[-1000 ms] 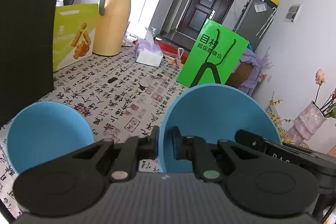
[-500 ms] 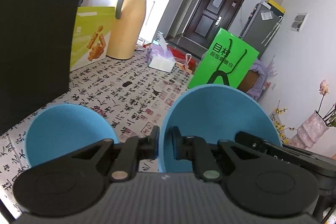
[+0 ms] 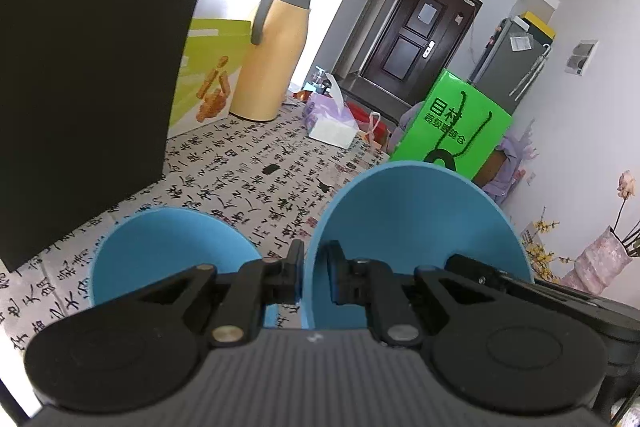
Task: Organize plates and bowls
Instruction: 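Carry the held blue bowls toward the black paper bag with both grippers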
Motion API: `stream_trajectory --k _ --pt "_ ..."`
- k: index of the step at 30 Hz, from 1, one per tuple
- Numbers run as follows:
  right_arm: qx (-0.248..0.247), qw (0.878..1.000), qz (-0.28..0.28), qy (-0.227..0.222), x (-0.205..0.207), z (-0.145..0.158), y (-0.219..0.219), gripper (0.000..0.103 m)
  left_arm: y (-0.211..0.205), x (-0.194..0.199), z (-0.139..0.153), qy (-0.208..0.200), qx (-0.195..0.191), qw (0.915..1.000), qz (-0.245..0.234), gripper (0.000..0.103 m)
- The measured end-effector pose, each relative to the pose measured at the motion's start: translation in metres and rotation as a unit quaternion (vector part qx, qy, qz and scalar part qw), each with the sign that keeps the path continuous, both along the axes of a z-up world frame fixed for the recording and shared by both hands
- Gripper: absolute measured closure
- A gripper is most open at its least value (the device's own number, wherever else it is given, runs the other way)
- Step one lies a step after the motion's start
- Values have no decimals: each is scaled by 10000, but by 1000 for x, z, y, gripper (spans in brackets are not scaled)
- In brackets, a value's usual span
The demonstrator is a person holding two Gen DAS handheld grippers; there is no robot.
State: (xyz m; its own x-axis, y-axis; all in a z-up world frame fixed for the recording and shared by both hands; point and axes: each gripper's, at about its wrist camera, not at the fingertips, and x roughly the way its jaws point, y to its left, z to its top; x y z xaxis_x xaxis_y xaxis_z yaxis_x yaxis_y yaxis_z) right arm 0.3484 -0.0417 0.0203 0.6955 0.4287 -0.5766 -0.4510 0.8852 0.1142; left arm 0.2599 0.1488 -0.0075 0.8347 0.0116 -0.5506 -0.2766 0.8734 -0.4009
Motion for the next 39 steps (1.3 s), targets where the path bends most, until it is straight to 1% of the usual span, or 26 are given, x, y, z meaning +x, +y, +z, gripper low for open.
stream_trajectory --k 10,27,39 --pt "-25 9999 126 -22 -6 1 23 89 21 -8 0 -31 -72 9999 131 91" --pt "-38 9994 333 71 -9 -4 54 89 52 -23 -6 -68 -226 9991 360 91" --pt "4 9985 500 216 -9 -12 76 89 75 -34 -10 -96 -289 9981 535 91"
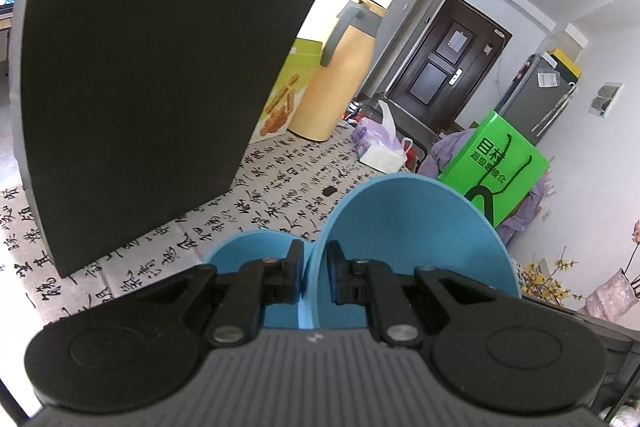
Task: Organize plates and bowls
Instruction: 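Carry the held blue bowls toward the black paper bag with both grippers, then lower the held blue bowls onto the stacked bowls beside the black bag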
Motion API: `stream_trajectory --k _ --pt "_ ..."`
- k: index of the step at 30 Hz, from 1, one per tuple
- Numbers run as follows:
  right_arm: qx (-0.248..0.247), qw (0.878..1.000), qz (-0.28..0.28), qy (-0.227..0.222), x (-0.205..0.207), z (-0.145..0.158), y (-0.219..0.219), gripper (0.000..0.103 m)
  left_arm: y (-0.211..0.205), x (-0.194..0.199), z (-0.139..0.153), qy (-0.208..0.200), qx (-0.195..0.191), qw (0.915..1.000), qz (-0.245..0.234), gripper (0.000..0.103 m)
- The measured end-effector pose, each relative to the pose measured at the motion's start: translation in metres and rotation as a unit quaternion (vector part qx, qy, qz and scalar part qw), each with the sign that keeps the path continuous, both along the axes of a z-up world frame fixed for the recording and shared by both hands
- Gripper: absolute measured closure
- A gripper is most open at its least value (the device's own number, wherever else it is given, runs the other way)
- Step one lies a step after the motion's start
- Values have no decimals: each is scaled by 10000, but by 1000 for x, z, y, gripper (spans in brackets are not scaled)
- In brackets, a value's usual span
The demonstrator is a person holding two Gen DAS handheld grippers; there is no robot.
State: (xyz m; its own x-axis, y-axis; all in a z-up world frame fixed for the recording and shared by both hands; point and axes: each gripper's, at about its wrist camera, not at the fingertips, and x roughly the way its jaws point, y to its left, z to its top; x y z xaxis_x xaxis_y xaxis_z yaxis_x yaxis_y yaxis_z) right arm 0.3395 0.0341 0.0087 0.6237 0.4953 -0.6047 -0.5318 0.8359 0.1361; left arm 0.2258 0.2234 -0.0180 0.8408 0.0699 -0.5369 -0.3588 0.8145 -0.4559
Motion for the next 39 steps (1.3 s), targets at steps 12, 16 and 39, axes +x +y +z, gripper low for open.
stream_trajectory --k 12,16,39 --pt "-76 9999 111 49 1 -8 20 89 17 -3 -10 27 -21 10000 67 91" --pt "-175 9997 155 40 1 -12 28 89 22 -2 -14 57 -36 9999 122 91" --pt "-384 9987 249 217 17 -34 46 89 27 11 -31 291 142 9992 221 90"
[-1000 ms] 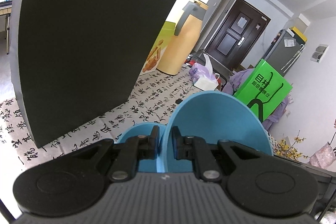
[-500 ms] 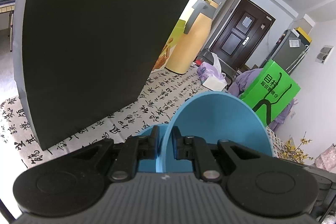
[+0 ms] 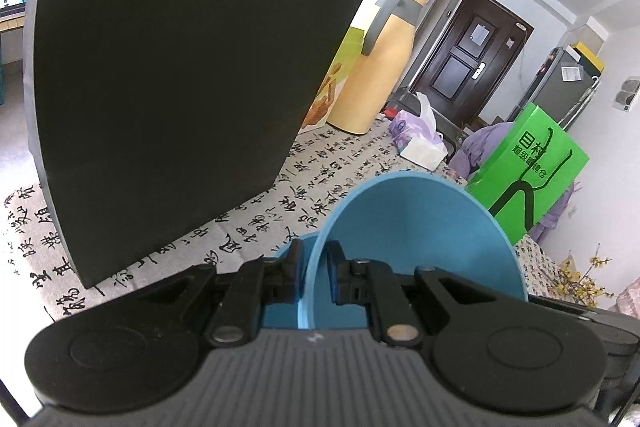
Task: Organize plates and bowls
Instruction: 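Lower the held blue bowls onto the stacked bowls beside the black bag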
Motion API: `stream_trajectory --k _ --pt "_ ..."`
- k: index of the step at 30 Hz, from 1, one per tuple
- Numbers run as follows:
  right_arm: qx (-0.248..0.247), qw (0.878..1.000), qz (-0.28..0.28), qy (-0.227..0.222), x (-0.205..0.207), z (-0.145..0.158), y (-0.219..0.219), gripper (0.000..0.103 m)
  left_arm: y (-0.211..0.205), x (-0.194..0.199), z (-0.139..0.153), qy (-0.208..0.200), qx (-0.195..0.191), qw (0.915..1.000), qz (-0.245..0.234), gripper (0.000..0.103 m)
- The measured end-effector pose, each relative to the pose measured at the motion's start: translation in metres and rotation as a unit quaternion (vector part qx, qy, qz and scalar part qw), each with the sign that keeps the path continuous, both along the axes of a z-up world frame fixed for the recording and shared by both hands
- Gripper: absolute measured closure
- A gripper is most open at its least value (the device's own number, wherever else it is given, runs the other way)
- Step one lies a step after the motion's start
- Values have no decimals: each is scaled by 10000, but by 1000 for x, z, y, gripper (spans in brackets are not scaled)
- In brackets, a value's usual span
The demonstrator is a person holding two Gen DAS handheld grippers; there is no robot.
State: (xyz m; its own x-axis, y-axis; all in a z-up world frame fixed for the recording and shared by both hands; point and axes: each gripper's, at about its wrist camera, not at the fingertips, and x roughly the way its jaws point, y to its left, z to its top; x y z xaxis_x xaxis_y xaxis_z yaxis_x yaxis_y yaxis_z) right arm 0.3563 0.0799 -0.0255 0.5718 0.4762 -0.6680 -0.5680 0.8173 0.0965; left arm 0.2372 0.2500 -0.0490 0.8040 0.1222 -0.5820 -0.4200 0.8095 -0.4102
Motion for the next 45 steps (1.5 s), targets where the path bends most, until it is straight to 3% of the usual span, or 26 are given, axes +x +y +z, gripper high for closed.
stream_trajectory --k 23,32,38,45 --pt "-289 9995 68 -55 4 -14 14 88 1 6 -14 227 90 9997 52 90" --pt "-483 9985 82 -246 2 -18 19 85 -2 7 -17 267 157 9995 50 90" --pt "-1020 9919 148 -737 -7 -25 30 82 -3 8 -19 311 184 9993 39 90" --pt "-1108 9907 193 -761 -6 -28 32 81 -4 9 -20 341 223 9992 55 90"
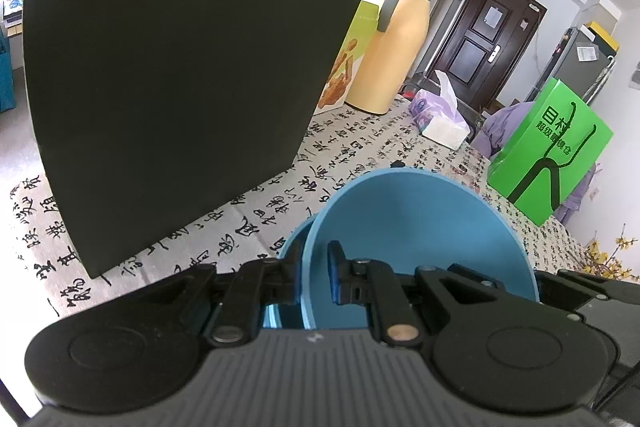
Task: Organize plates and bowls
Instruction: 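Lower the held blue bowls onto the stacked bowls beside the black bag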
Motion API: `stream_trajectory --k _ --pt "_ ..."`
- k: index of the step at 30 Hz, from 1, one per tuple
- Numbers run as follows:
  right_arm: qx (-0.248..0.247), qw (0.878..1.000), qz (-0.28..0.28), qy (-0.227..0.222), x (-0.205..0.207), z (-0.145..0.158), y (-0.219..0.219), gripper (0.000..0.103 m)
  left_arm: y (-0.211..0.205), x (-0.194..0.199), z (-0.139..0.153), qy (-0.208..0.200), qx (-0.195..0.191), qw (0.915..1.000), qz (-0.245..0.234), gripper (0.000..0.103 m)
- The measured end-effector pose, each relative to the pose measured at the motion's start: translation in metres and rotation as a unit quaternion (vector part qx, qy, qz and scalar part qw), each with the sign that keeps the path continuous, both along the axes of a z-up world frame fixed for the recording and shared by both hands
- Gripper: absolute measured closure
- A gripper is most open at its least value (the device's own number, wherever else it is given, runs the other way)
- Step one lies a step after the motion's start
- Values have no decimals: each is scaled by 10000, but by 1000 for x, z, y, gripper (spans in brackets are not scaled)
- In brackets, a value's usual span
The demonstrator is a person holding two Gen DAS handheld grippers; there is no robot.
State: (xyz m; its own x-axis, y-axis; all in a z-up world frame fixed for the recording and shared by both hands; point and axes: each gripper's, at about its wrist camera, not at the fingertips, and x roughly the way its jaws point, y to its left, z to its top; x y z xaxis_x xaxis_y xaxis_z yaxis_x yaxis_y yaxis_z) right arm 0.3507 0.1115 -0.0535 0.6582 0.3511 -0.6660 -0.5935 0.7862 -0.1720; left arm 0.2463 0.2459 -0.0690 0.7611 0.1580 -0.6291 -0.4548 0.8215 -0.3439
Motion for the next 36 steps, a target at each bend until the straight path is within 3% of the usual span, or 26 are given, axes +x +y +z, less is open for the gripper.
stream_trajectory --k 12,19,22,28,30,32,36 --pt "119 9997 21 227 4 -3 -1 79 8 -1 -5 -7 -280 9996 -51 89" --pt "481 9971 -22 585 10 3 -11 77 8 -2 -4 -101 -408 9990 -149 76" --pt "586 9966 -43 576 10 8 -17 70 9 -2 -3 -124 -460 9987 -157 73" --pt "738 9958 -65 544 8 16 -30 70 9 -3 -3 -152 -496 9986 -136 73" --pt "764 9956 -71 533 6 17 -34 74 9 -3 -2 -149 -497 9986 -122 73" --pt "789 9952 1 574 4 17 -35 91 7 -3 0 -187 -444 9988 -115 74" --pt "722 9965 -11 427 0 16 -31 97 2 -8 12 -282 -62 9996 36 78"
